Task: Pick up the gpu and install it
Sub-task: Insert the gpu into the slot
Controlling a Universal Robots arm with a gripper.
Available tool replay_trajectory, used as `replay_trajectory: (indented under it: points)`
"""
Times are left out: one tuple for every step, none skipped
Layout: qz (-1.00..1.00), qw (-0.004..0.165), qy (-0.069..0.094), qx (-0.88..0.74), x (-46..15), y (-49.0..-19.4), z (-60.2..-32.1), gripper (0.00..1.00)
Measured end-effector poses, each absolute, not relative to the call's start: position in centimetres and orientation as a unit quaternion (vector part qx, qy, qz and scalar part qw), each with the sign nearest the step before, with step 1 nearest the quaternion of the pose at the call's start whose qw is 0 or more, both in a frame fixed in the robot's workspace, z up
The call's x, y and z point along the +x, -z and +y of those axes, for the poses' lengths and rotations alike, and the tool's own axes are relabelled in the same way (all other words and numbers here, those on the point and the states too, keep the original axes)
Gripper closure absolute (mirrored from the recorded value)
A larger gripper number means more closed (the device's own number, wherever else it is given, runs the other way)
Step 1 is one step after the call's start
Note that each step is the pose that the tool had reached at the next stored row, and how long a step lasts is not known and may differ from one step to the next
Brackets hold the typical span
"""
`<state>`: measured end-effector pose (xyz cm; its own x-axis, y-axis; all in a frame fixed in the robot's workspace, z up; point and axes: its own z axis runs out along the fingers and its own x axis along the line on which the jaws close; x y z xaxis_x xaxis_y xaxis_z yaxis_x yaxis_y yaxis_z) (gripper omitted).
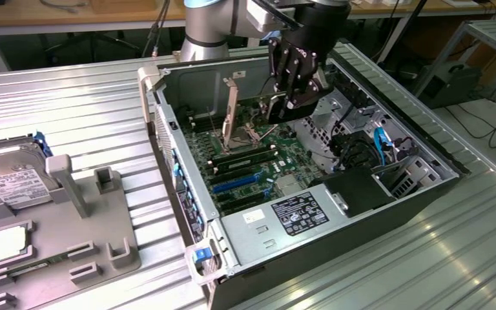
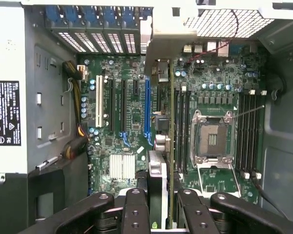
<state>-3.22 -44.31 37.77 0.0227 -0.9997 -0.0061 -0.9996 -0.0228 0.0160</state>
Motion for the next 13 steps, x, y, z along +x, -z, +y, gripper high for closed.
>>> replay_trajectory:
  points:
    - [-0.699,0.004,0.008,0.715,-3.3,-37.7,-44.3,0.72]
    - [-0.699,0.004,0.008,0.715,-3.4,-37.6,-44.3,0.72]
    - [-0.700,0.003,0.008,0.714,-3.6,-37.4,-44.3,0.72]
    - [-0.701,0.003,0.008,0.714,-3.7,-37.3,-44.3,0.72]
    - [-0.701,0.003,0.008,0.713,-3.8,-37.2,-44.3,0.72]
    - [-0.702,0.003,0.008,0.712,-3.9,-37.1,-44.3,0.72]
    - [-0.703,0.003,0.008,0.711,-4.0,-36.9,-44.3,0.72]
    - [-0.703,0.004,0.008,0.711,-4.1,-36.8,-44.3,0.72]
    - [-0.703,0.004,0.008,0.711,-4.1,-36.7,-44.3,0.72]
    - [-0.703,0.004,0.008,0.711,-4.2,-36.6,-44.3,0.72]
    - [-0.703,0.004,0.008,0.711,-4.2,-36.5,-44.3,0.72]
    - [-0.703,0.004,0.008,0.711,-4.3,-36.4,-44.3,0.72]
    - [-0.703,0.004,0.008,0.711,-4.5,-36.2,-44.3,0.72]
